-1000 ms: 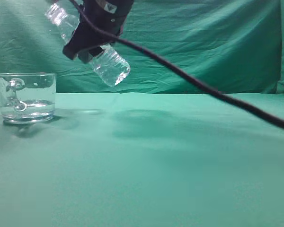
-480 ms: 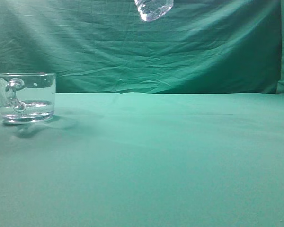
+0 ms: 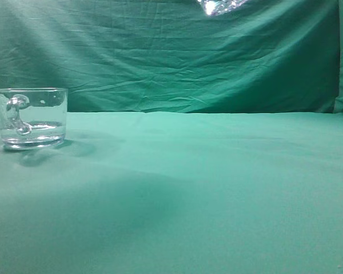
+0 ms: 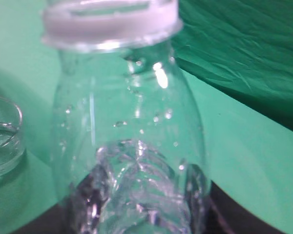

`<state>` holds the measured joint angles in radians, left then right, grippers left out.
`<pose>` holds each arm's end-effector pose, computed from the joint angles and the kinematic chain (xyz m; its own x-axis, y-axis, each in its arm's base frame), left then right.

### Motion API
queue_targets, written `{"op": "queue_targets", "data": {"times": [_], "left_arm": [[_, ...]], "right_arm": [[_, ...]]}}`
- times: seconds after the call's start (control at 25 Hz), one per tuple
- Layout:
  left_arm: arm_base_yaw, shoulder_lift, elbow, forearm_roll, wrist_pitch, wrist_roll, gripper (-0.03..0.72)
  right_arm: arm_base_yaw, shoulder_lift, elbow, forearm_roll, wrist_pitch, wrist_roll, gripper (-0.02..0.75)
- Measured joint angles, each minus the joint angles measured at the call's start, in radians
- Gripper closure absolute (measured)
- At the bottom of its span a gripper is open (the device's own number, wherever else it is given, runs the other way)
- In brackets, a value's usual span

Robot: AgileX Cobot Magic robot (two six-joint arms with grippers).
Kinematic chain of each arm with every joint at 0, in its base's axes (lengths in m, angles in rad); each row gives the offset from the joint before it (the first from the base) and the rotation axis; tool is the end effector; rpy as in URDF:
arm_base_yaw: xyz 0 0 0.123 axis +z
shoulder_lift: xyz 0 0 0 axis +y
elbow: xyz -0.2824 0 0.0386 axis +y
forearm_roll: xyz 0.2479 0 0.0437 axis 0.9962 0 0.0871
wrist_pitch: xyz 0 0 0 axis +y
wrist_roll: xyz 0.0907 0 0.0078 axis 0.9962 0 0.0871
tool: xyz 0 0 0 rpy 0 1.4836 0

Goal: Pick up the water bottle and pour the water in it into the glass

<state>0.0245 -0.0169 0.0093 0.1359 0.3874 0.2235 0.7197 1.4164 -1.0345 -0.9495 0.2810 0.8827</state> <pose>0.0515 0.0059 0.1763 -0.2932 0.3348 -0.8955 0.0286 0.9393 0.3419 0.2545 0.1957 0.3166 -0.3109 -0.3343 -0.8897 -0.5057 0.8508 -0.1430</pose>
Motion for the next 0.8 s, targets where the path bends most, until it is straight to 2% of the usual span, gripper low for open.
{"op": "queue_targets", "data": {"times": [0.16, 0.36, 0.52, 0.8], "left_arm": [[0.000, 0.000, 0.000, 0.000, 0.000, 0.000, 0.688], [0.000, 0.000, 0.000, 0.000, 0.000, 0.000, 0.688], [0.000, 0.000, 0.000, 0.000, 0.000, 0.000, 0.688], [0.000, 0.000, 0.000, 0.000, 0.000, 0.000, 0.688]], "right_arm": [[-0.127, -0.084, 0.135, -0.017, -0.169, 0.036, 0.405], [-0.332, -0.108, 0.255, -0.032, -0.388, 0.048, 0.405], [-0.492, -0.093, 0.339, -0.030, -0.581, -0.019, 0.405], [-0.600, 0.018, 0.365, 0.162, -0.704, -0.274, 0.405]]}}
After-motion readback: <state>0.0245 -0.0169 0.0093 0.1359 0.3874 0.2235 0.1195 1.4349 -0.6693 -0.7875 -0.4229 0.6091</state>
